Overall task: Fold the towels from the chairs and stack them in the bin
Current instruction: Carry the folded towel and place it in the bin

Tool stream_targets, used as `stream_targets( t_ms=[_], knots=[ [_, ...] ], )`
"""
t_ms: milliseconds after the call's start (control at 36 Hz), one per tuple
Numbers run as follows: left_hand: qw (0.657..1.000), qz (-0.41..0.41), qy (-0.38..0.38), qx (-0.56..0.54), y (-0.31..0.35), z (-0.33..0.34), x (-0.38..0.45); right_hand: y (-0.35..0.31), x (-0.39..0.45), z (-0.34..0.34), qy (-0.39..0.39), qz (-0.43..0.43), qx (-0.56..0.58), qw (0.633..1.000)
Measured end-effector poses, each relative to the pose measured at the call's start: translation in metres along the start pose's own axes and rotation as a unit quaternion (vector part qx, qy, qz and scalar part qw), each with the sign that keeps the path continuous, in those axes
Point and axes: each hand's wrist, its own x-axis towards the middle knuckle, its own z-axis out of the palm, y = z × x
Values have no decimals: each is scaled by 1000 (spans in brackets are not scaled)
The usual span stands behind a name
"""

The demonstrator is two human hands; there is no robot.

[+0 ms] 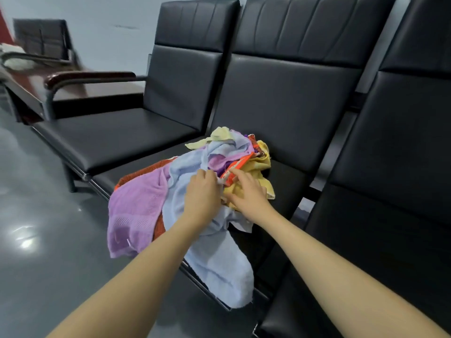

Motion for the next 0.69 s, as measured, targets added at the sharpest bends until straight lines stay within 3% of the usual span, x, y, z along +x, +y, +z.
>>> stream_targets(
  t_ms=[111,194,306,417,472,583,694],
  knots=[
    [988,14,-21,-155,18,-11,-18,-5,-11,-9,-52,13,50,997],
    [986,15,-16,-163,24,-18,-27,-12,-21,-14,-69,25,85,994],
    [982,32,-17,-187,31,-25,-35,-17,-30,-25,-27,44,150,987],
    [982,39,-21,-186,34,-31,-39,-23,-36,-41,-8,26,146,989],
    [989,30,-41,-141,36,-34,-40,-27,-41,-53,9,21,152,988],
    [993,-43,-93,52,34,-37,-43,-35,-46,-78,100,29,213,972],
    [994,-78,-69,21,28,-41,-45,-37,-50,-91,159,53,272,948]
  ],
)
